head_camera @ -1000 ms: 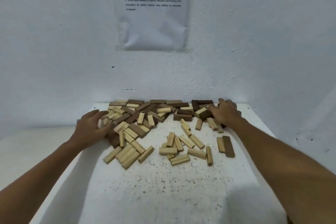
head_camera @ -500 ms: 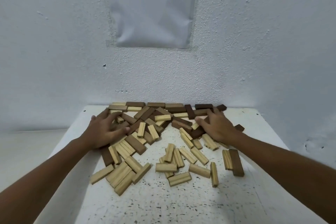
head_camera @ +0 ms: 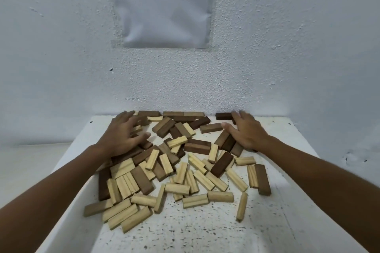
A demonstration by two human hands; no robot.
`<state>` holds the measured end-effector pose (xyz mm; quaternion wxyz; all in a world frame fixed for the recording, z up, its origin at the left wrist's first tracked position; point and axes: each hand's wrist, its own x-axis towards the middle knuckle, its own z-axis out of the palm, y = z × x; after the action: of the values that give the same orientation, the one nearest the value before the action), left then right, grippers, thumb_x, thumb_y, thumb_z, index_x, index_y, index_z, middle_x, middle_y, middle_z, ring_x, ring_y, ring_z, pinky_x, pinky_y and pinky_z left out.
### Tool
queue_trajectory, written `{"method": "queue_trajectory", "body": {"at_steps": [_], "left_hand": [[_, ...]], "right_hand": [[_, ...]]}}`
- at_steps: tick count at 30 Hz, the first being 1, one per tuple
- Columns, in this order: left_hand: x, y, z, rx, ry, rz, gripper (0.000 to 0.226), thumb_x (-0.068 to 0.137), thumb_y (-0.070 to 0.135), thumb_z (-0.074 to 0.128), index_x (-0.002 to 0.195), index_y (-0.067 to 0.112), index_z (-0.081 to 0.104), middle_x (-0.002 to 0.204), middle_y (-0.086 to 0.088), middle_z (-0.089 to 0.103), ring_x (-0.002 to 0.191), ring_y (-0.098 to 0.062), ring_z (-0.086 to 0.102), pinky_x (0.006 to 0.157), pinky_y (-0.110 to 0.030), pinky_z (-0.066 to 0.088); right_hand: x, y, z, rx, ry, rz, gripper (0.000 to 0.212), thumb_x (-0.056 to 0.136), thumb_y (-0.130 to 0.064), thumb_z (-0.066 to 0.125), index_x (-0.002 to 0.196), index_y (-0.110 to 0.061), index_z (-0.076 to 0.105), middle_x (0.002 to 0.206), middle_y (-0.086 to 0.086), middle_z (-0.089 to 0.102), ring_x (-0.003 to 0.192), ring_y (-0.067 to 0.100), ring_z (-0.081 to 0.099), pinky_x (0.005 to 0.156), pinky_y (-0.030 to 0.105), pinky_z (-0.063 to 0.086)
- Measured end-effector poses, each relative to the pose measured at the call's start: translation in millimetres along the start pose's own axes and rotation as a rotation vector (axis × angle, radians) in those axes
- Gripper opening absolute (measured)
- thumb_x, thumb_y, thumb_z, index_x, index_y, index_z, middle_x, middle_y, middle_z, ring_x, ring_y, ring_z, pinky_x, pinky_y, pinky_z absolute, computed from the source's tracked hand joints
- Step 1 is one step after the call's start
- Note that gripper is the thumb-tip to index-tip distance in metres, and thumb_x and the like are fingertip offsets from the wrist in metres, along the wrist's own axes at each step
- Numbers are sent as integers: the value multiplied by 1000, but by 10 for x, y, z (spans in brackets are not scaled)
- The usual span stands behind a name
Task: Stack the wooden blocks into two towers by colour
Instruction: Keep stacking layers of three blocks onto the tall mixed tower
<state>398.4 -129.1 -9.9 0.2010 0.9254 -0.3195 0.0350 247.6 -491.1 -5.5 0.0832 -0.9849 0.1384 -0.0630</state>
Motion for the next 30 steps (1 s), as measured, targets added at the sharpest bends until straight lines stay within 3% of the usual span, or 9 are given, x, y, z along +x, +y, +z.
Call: {"method": "queue_trajectory", "body": {"at_steps": [4, 8, 13, 17, 20, 22, 25, 28, 30], "left_hand": [[24, 166, 89, -13, -107, 20, 96, 69, 87, 30, 146, 31, 38, 156, -1, 31, 144, -22, 23, 117, -42, 22], [-56, 317, -23, -103, -64, 160, 76, 74, 76, 41, 130, 27, 60, 135, 7, 57, 122, -5, 47, 101, -26, 36], [-13, 272, -91, -203, 108, 182, 55, 80, 61, 49, 106, 20, 72, 106, 5, 71, 101, -12, 63, 87, -40, 51], [149, 330, 56, -61, 59, 51, 80, 82, 72, 38, 140, 18, 47, 148, -6, 44, 142, -26, 31, 114, -42, 29], [265, 329, 181, -13, -99, -137, 84, 87, 73, 32, 152, 20, 24, 161, -9, 15, 149, -26, 4, 119, -49, 11], [267, 324, 180, 34, -120, -129, 98, 74, 83, 18, 150, 22, 29, 158, -9, 24, 147, -26, 13, 117, -49, 18], [182, 351, 49, 174, -10, -38, 92, 72, 79, 17, 134, 22, 55, 133, -7, 58, 126, -28, 47, 101, -39, 38], [114, 313, -73, 95, 145, -18, 74, 72, 73, 29, 108, 22, 69, 101, -2, 72, 101, -25, 60, 83, -36, 45], [111, 232, -75, 87, 154, -56, 77, 72, 72, 32, 115, 20, 67, 117, -5, 67, 116, -27, 54, 94, -42, 42]], "right_hand": [[-42, -216, 103, -82, -77, -81, 88, 86, -78, 13, 147, -19, 35, 156, 15, 26, 143, 39, 17, 117, 49, 16], [-123, -284, 17, 23, -26, -314, 79, 88, -74, 22, 124, -16, 61, 139, 9, 50, 131, 33, 40, 106, 41, 35], [-67, -102, -125, 90, 130, -513, 53, 94, -53, 38, 120, -14, 64, 120, 6, 60, 105, 25, 58, 85, 40, 50], [36, -291, -91, 154, 31, -291, 58, 98, -52, 39, 143, -15, 44, 149, 7, 41, 138, 23, 37, 108, 37, 35], [58, -577, 39, 98, -160, -198, 74, 98, -59, 31, 153, -12, 21, 161, 11, 17, 148, 23, 14, 119, 40, 15], [67, -721, 109, 92, -166, -169, 74, 97, -61, 29, 150, -10, 30, 156, 16, 28, 145, 27, 23, 118, 43, 18], [68, -733, 79, 148, 15, -166, 53, 97, -56, 36, 115, -16, 65, 112, 11, 64, 107, 28, 58, 91, 38, 43], [94, -626, 32, 12, 221, -294, 55, 94, -54, 32, 92, -14, 69, 89, 5, 65, 87, 25, 60, 76, 35, 42], [139, -648, 19, 47, 205, -358, 54, 93, -50, 32, 99, -12, 69, 97, 6, 62, 95, 24, 58, 77, 35, 42]]}}
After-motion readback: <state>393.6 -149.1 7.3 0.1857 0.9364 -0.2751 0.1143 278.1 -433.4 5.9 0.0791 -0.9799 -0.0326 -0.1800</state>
